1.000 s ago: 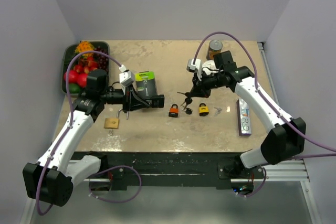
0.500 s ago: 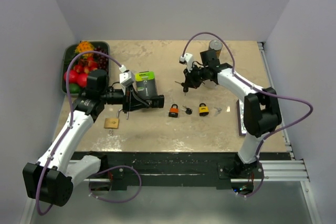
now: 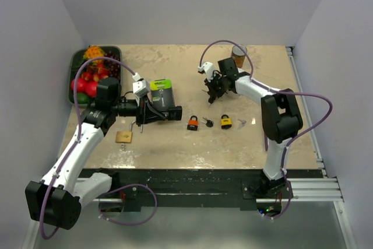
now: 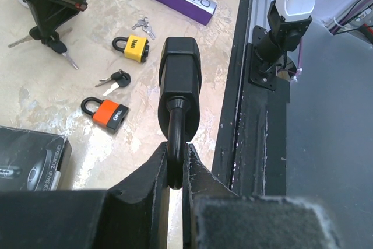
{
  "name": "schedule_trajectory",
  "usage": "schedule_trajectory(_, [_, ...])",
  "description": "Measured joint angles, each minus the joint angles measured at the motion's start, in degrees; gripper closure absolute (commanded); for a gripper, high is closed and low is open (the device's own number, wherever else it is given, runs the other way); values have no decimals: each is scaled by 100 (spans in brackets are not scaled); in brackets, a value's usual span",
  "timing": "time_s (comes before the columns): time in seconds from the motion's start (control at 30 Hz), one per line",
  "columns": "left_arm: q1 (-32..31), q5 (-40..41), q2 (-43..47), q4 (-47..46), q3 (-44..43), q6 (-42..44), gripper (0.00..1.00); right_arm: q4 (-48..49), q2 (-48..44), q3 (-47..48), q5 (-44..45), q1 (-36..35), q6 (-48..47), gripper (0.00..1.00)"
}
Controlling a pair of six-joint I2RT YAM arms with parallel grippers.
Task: Lock with the key
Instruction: Place the key at the center of the board.
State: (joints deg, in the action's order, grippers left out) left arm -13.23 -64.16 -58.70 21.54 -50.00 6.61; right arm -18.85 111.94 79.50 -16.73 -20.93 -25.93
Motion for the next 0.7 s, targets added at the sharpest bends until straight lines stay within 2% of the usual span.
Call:
schedule_trajectory(0.07, [0, 9, 0, 39, 2, 13, 100, 0, 31, 15, 136, 0, -59, 68])
schedule_trajectory(0.1, [0, 11, 0, 50, 7, 26, 100, -7, 33, 26, 179, 0, -105, 61])
schedule_trajectory(0.13, [0, 13, 0, 55, 9, 37, 100, -9, 33, 37, 216, 0, -90, 50])
schedule_trajectory(0.37, [0, 72, -87, 151, 9, 52, 100, -46, 4, 223, 44, 0, -157, 30])
schedule_trajectory(0.47, [0, 136, -173, 210, 20, -7, 100, -122, -142, 223, -192, -11, -179, 24])
schedule_trajectory(0.5, [0, 155, -205, 216, 24, -50, 100, -146, -238, 223, -273, -24, -197, 13])
schedule_trajectory(0.57, [0, 203, -308, 234, 24, -179, 100, -179, -522, 210, -407, -68, -221, 3])
schedule_trajectory(0.7, [0, 306, -599, 374, 24, -474, 100, -140, -1572, 42, -850, -240, -433, 1])
